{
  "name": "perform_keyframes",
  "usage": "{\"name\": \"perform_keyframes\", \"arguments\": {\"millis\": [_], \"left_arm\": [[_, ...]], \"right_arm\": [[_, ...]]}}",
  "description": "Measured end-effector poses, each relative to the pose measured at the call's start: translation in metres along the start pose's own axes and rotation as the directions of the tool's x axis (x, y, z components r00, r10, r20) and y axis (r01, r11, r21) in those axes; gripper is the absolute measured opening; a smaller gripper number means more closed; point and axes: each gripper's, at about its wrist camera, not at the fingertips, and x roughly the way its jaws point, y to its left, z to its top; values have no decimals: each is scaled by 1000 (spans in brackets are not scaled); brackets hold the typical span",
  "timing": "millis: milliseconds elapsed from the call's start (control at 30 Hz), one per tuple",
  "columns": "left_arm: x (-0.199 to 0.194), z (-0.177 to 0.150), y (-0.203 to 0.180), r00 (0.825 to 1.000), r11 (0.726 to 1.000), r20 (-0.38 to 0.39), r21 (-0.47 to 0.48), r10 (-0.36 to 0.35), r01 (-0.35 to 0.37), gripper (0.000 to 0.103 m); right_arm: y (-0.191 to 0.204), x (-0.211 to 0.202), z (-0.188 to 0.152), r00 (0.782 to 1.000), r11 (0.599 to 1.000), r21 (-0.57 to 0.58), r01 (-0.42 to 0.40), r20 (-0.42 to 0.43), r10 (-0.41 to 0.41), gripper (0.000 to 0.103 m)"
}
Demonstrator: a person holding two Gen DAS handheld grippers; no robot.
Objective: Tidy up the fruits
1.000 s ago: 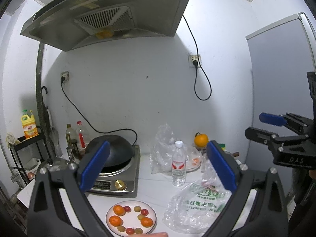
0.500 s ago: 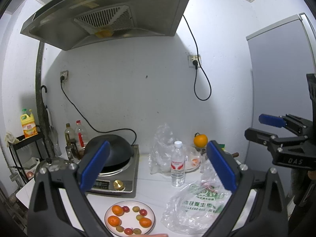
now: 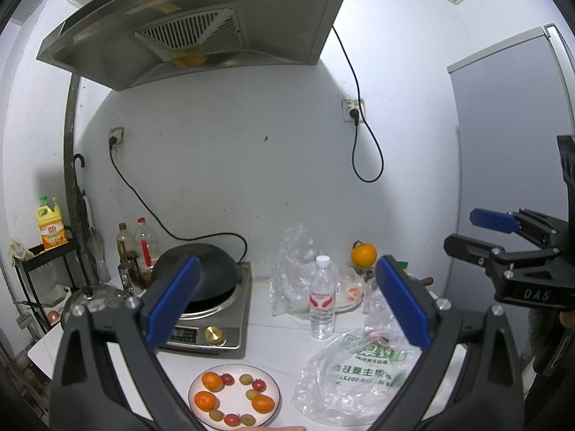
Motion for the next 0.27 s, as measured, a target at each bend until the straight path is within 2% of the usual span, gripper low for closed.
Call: {"name": "perform_keyframes", "arguments": {"millis": [267], "left_arm": [[2,-4,-5,1000,1000,-3,-1,-18,18,99]], "right_arm": [[1,-2,-6,1000,1000,17,-1,-5,2,73]]}}
